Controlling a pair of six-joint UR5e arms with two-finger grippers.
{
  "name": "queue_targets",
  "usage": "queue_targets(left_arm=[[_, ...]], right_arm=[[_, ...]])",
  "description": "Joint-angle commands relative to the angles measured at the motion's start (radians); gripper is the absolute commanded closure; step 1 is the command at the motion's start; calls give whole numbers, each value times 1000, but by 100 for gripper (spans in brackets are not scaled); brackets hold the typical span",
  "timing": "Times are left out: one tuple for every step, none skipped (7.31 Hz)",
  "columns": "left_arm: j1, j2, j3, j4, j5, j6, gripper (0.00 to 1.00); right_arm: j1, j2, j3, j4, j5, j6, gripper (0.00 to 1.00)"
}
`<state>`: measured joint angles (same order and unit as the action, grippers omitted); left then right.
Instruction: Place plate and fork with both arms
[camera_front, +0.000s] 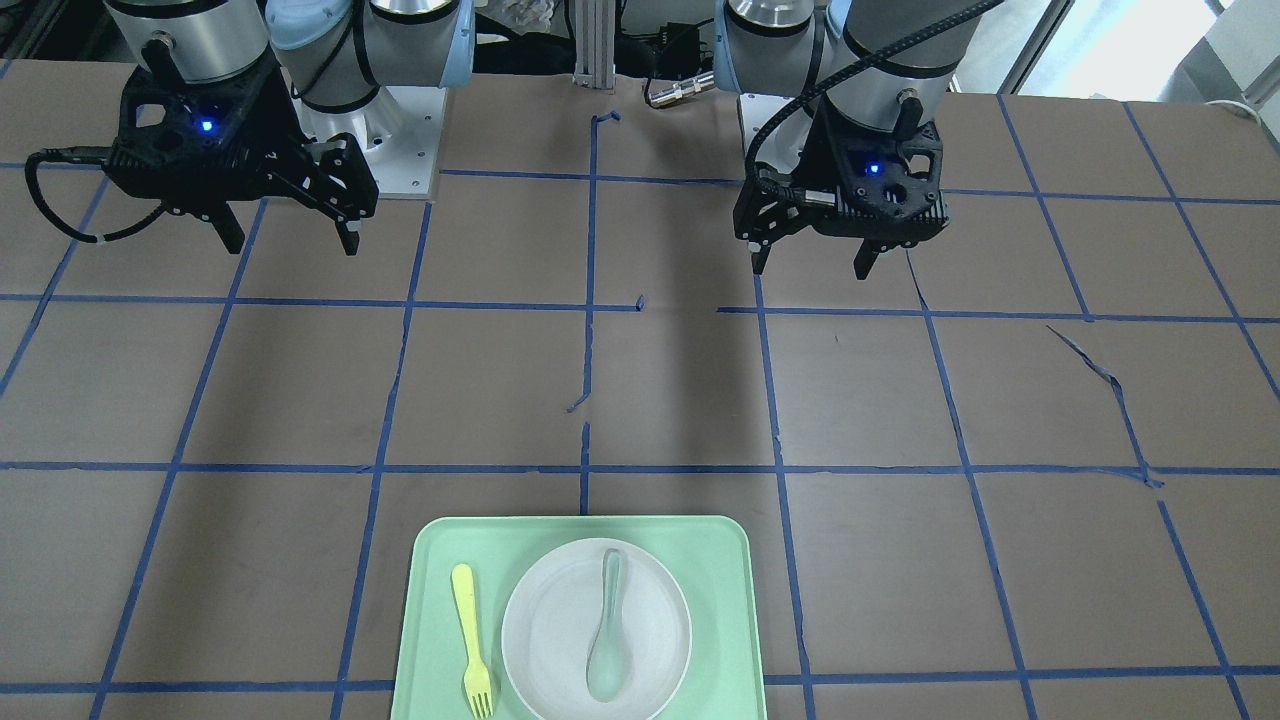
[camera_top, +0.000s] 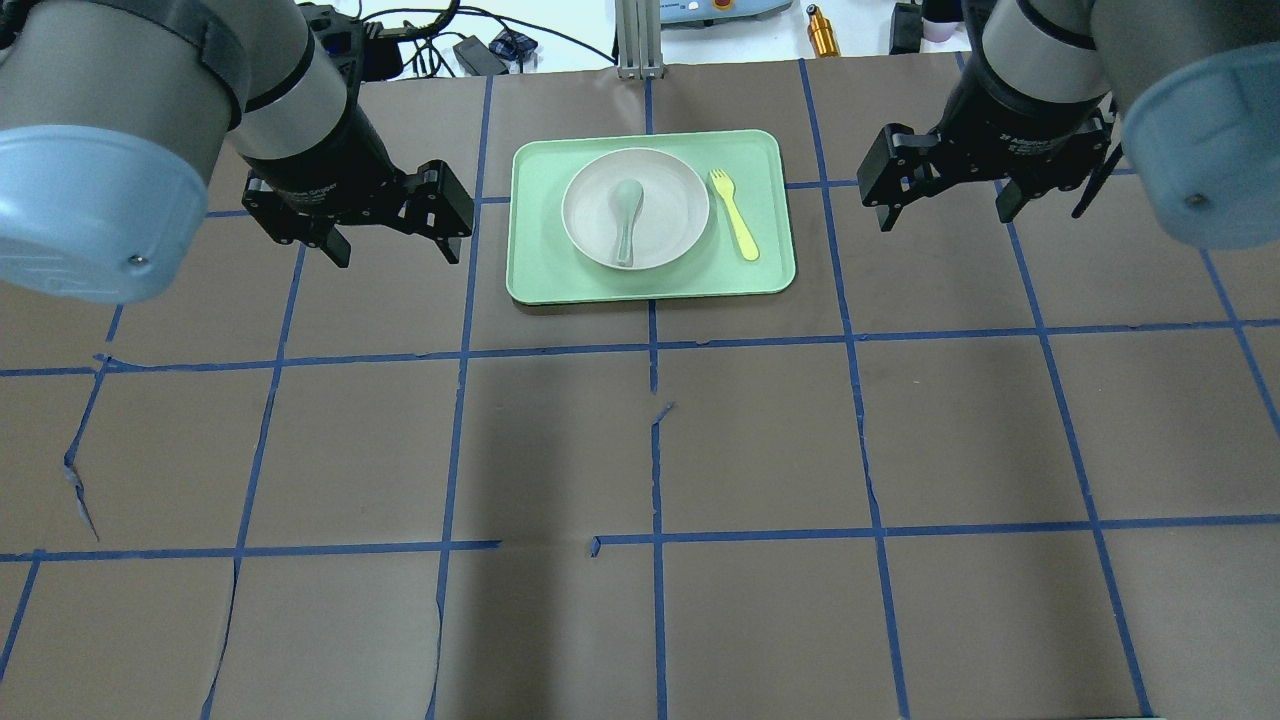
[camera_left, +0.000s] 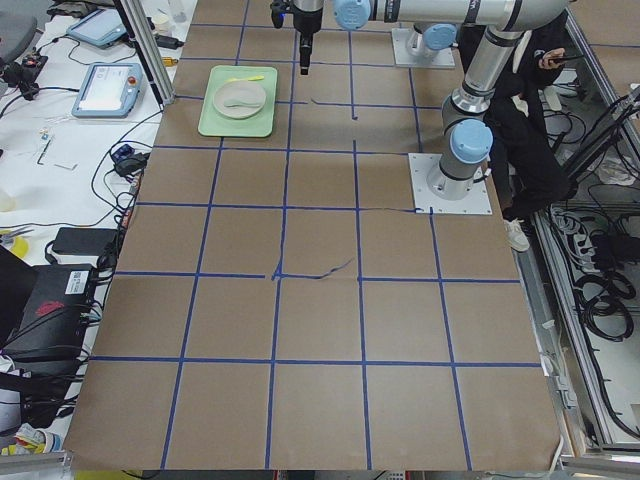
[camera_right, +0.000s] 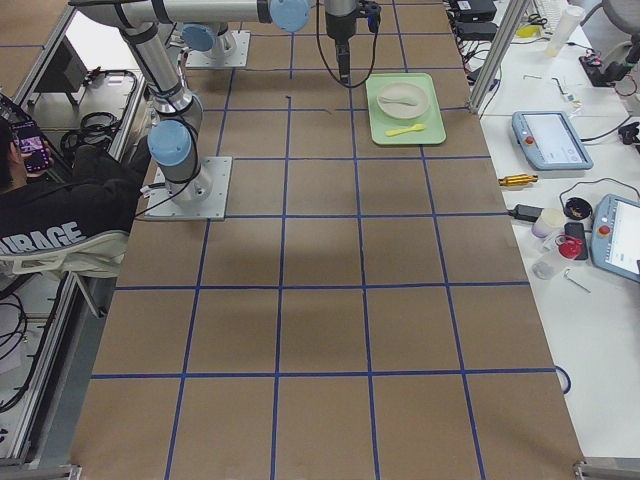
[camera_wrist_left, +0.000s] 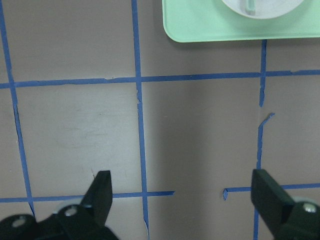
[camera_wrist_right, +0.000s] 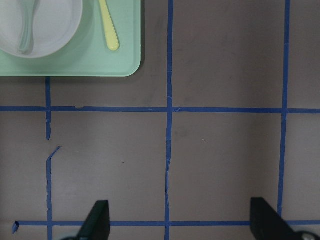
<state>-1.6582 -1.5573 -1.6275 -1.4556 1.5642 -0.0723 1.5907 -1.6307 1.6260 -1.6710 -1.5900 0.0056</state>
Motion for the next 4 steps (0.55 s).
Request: queue_targets(left_arm=[[0,-1,3,1,4,-1,0],[0,-1,2,1,4,-1,0],[0,-1,-2,1,5,-1,0],[0,-1,-2,1,5,-1,0]], right_arm=[[3,0,-2,2,4,10,0],[3,-1,-3,2,-5,11,0],[3,-1,-3,4,-2,11,0],[3,-1,-2,4,-8,11,0]])
